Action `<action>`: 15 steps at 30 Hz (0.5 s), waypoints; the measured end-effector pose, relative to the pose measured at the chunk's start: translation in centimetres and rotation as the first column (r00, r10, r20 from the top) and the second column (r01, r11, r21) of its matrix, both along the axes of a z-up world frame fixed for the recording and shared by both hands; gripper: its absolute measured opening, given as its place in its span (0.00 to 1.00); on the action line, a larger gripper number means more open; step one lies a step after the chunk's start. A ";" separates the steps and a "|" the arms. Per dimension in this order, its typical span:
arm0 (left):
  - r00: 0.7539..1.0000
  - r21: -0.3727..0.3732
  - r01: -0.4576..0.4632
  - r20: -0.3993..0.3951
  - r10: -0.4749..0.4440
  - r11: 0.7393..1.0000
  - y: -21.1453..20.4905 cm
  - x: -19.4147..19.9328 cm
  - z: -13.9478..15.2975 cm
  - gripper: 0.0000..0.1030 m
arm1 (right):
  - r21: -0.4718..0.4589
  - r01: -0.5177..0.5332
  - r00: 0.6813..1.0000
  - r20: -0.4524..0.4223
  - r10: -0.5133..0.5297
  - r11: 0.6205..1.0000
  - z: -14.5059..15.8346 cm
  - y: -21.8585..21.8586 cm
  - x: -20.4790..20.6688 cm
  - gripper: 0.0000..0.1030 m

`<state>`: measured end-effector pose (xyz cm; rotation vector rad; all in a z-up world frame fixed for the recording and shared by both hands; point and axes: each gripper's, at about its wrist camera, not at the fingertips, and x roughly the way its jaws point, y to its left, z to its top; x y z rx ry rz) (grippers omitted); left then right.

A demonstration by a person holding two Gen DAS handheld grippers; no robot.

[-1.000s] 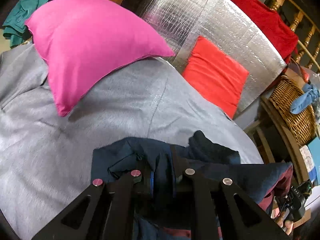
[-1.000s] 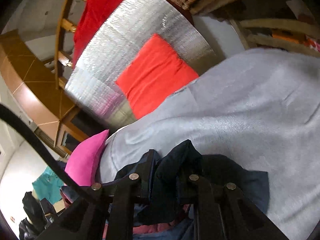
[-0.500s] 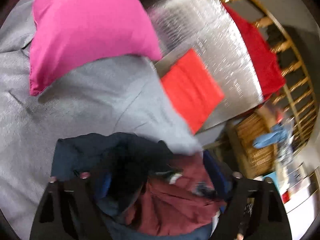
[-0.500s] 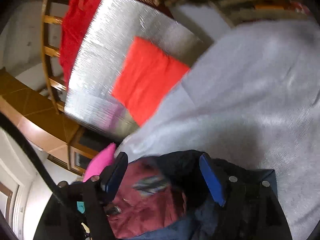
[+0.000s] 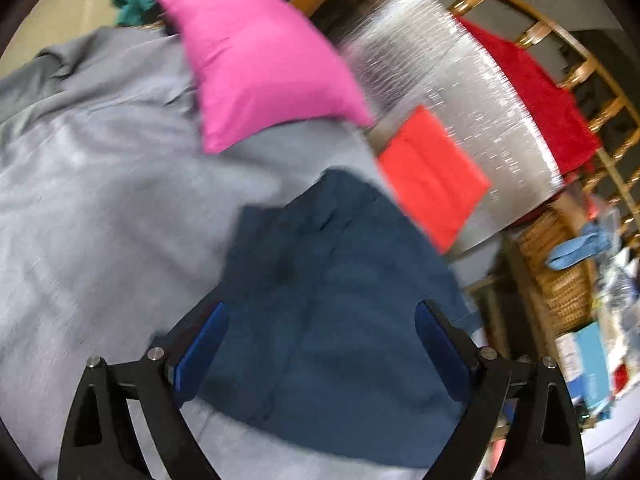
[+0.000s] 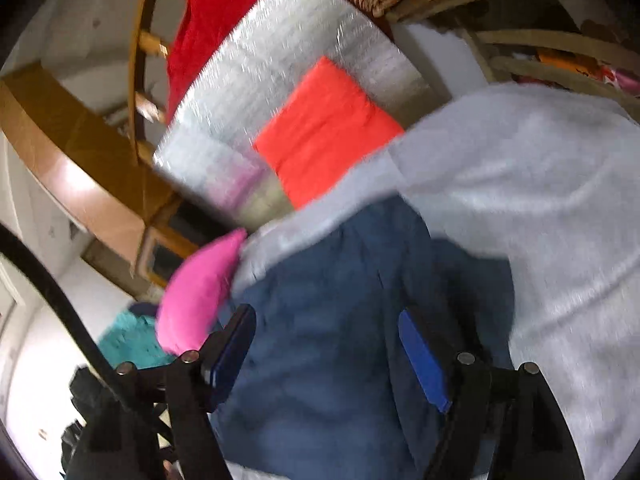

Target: Fold large clothes

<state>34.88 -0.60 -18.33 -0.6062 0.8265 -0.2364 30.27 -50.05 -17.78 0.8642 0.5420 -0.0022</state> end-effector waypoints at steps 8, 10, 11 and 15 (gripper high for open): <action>0.991 0.348 -0.061 -0.093 0.100 0.935 -0.7 1.1 -2.2 0.91 | -0.067 -0.129 0.989 -0.087 0.123 0.989 0.1 5.1 6.3 0.61; 0.982 0.421 -0.062 -0.135 0.131 0.905 -0.7 2.0 -3.1 0.91 | -0.074 -0.141 0.982 -0.139 0.129 0.987 -0.1 6.5 10.0 0.61; 0.978 0.433 -0.049 -0.160 0.131 0.900 -0.6 2.5 -3.4 0.91 | -0.069 -0.153 0.973 -0.184 0.139 0.986 -0.6 7.0 12.2 0.61; 0.975 0.435 -0.015 -0.192 0.109 0.900 -0.1 3.5 -4.0 0.91 | -0.086 -0.159 0.930 -0.346 0.120 0.984 -3.6 7.9 19.4 0.61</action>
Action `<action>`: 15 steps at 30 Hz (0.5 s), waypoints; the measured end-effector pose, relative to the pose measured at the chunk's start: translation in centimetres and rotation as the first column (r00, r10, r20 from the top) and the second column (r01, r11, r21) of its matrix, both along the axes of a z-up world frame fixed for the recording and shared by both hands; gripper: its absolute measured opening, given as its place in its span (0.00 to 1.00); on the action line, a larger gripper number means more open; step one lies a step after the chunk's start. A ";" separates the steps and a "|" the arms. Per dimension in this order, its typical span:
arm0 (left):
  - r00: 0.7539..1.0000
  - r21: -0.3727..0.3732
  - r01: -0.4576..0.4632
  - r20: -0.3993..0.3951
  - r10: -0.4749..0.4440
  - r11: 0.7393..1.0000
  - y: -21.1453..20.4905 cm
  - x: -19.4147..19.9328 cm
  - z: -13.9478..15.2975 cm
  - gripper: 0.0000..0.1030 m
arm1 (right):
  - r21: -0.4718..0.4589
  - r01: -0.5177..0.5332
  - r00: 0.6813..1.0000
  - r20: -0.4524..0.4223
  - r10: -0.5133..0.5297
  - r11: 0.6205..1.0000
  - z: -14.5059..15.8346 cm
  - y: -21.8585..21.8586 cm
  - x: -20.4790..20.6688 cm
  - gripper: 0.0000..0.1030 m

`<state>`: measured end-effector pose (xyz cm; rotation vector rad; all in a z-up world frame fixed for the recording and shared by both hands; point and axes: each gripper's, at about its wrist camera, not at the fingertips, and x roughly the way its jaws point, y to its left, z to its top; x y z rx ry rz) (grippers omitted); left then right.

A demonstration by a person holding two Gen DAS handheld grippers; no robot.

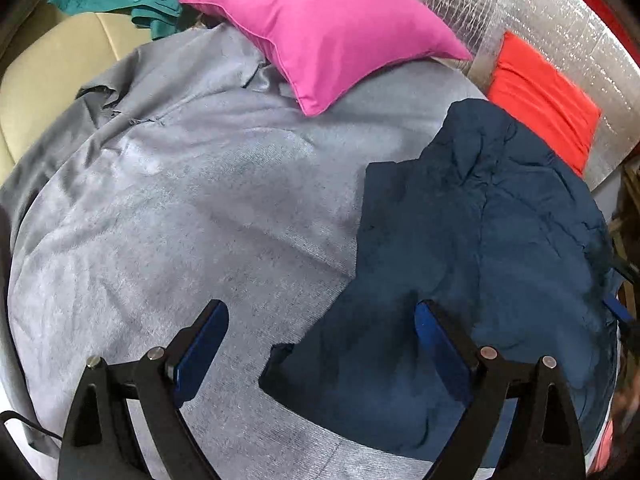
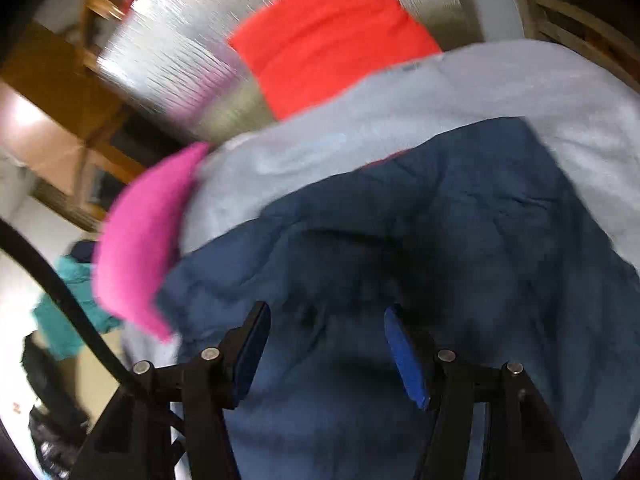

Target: Fold large clothes

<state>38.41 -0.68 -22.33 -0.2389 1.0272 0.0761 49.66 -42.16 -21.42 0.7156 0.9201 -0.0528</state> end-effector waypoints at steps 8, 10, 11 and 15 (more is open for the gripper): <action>0.999 0.004 0.015 -0.046 -0.014 1.000 0.4 1.7 -0.3 0.92 | -0.073 0.072 0.997 0.006 -0.072 0.995 -0.1 -0.3 4.1 0.63; 0.999 0.004 -0.003 -0.044 0.003 1.000 0.8 1.9 -0.3 0.92 | -0.065 0.013 0.995 0.104 -0.006 0.998 1.8 1.4 3.5 0.63; 0.999 0.011 -0.020 -0.039 0.021 1.000 1.2 1.9 -0.2 0.92 | -0.064 -0.056 0.991 0.121 0.063 0.996 2.6 3.1 3.6 0.63; 0.998 0.021 -0.053 -0.037 0.054 0.998 1.6 1.8 -0.3 0.91 | -0.095 -0.227 0.973 0.024 0.230 0.969 1.1 9.2 6.0 0.54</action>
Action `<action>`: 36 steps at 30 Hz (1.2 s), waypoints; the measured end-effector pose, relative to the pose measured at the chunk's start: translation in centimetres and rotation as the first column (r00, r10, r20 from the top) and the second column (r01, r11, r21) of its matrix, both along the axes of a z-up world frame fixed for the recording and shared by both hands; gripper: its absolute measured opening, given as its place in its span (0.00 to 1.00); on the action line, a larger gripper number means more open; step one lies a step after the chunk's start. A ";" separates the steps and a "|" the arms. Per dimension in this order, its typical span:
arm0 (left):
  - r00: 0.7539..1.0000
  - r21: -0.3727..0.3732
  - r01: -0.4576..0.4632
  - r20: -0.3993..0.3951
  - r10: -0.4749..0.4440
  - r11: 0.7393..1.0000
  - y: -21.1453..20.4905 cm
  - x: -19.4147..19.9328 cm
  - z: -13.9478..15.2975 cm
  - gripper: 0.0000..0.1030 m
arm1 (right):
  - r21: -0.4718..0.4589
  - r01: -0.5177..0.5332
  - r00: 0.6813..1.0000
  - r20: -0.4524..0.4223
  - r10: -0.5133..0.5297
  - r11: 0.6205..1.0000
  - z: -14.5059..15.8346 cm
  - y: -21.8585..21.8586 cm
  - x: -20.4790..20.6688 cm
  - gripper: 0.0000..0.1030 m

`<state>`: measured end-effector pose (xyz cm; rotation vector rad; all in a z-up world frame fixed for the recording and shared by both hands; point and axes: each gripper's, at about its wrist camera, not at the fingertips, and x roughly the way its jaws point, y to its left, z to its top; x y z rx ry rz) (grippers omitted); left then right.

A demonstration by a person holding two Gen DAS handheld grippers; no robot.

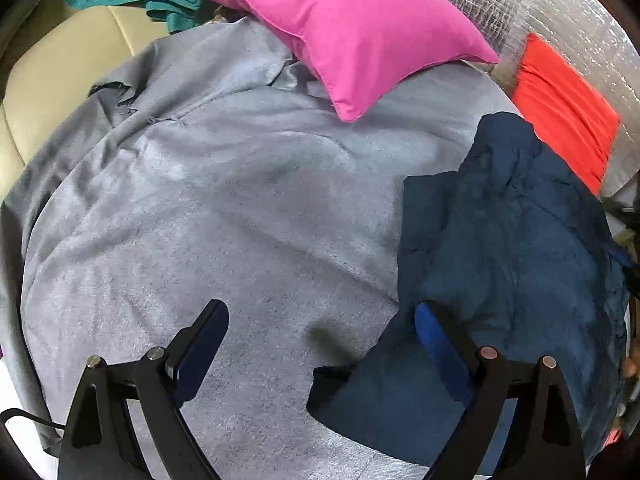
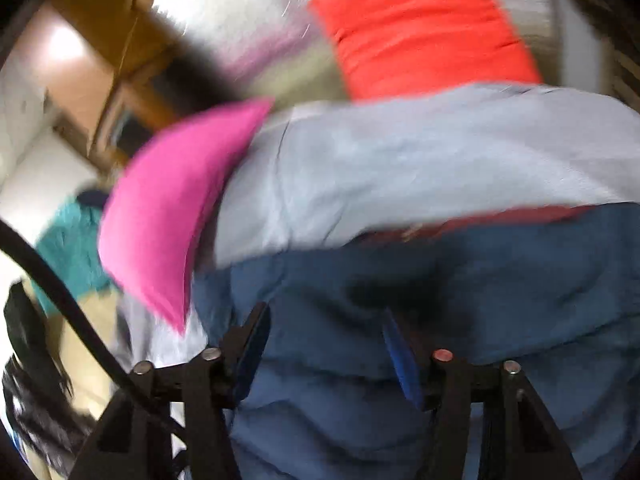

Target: Fold large clothes

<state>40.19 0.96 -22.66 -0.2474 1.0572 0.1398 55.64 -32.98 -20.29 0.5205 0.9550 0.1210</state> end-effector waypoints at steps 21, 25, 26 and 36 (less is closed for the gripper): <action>0.997 0.036 0.071 -0.018 -0.070 0.997 -1.3 -0.7 -0.1 0.91 | 0.098 0.296 0.954 0.026 -0.300 0.950 0.3 -13.0 -18.4 0.59; 0.996 0.076 0.081 -0.037 -0.079 0.994 -2.1 -0.5 -1.0 0.92 | 0.134 0.338 0.941 -0.067 -0.331 0.932 -4.5 -15.6 -22.6 0.48; 0.996 0.082 0.085 -0.043 -0.082 0.993 -2.2 -0.5 -1.1 0.92 | 0.163 0.341 0.940 -0.065 -0.335 0.926 -5.3 -16.0 -23.6 0.43; 0.990 -0.017 0.115 0.088 -0.113 0.993 -1.7 -0.4 1.9 0.92 | 0.267 0.433 0.891 0.019 -0.454 0.861 -3.2 -21.2 -30.0 0.73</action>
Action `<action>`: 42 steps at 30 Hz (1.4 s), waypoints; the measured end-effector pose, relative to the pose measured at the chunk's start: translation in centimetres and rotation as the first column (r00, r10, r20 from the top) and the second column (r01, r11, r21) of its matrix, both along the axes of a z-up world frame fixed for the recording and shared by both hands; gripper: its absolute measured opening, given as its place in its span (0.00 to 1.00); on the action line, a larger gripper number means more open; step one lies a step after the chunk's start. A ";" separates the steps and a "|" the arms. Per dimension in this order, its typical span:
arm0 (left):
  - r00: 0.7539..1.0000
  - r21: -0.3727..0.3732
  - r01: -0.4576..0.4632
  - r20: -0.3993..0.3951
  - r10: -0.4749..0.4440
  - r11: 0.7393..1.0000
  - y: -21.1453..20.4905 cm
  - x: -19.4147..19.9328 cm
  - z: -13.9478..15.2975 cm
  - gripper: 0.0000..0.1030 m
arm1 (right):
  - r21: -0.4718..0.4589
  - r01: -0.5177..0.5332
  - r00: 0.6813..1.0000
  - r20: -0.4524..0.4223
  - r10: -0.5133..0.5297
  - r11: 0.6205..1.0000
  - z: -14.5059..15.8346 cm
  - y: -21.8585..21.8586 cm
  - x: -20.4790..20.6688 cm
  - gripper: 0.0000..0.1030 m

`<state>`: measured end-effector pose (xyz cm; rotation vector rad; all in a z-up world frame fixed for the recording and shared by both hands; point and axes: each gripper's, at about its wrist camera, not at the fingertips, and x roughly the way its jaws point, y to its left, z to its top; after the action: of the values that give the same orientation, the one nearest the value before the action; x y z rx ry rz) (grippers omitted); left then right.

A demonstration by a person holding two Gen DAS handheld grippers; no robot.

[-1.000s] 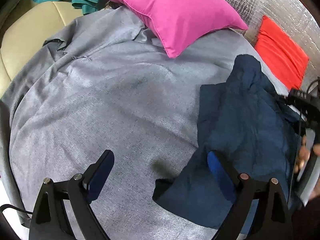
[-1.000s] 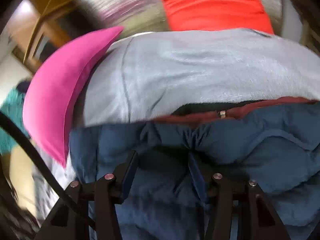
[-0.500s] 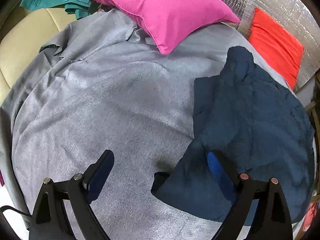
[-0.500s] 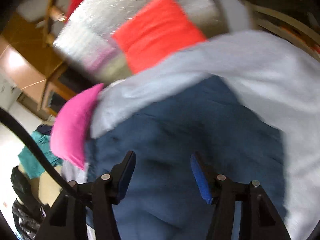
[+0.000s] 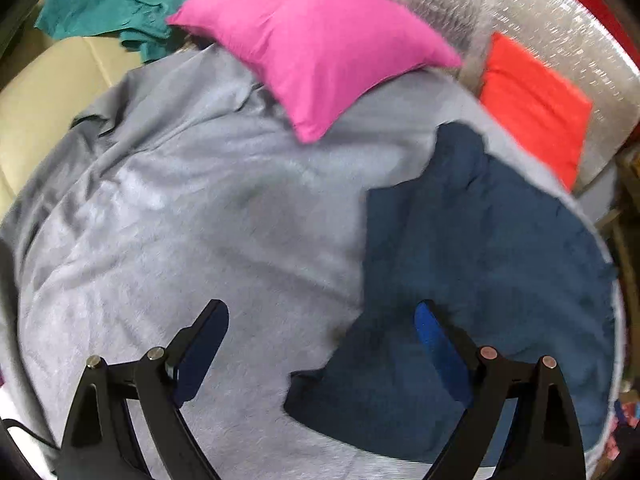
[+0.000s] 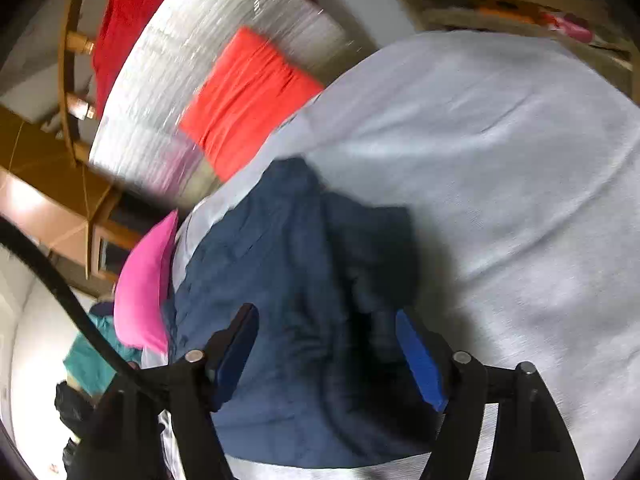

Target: Fold large clothes

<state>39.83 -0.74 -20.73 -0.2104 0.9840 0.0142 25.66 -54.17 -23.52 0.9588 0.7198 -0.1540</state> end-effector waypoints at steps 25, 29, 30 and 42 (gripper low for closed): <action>0.951 -0.440 0.170 -0.162 -0.264 0.882 -1.9 3.9 -5.9 0.92 | 0.274 -0.213 0.977 0.031 0.213 0.938 -7.8 1.6 5.5 0.86; 0.951 -0.469 0.173 -0.150 -0.271 0.866 -2.3 3.9 -5.9 0.91 | 0.246 -0.232 0.972 0.030 0.232 0.941 -7.1 3.5 6.4 0.76; 0.953 -0.480 0.165 -0.146 -0.264 0.861 -2.4 4.1 -6.1 0.91 | 0.222 -0.234 0.972 0.018 0.236 0.947 -6.9 4.1 6.5 0.73; 0.967 -0.429 0.127 -0.147 -0.208 0.894 -3.4 4.5 -7.1 0.85 | 0.158 -0.190 0.980 -0.034 0.197 0.969 -6.8 5.5 7.6 0.58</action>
<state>44.30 -4.13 -27.85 -0.5243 1.1875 -0.3450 33.22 -48.62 -30.29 1.0286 0.8766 0.0507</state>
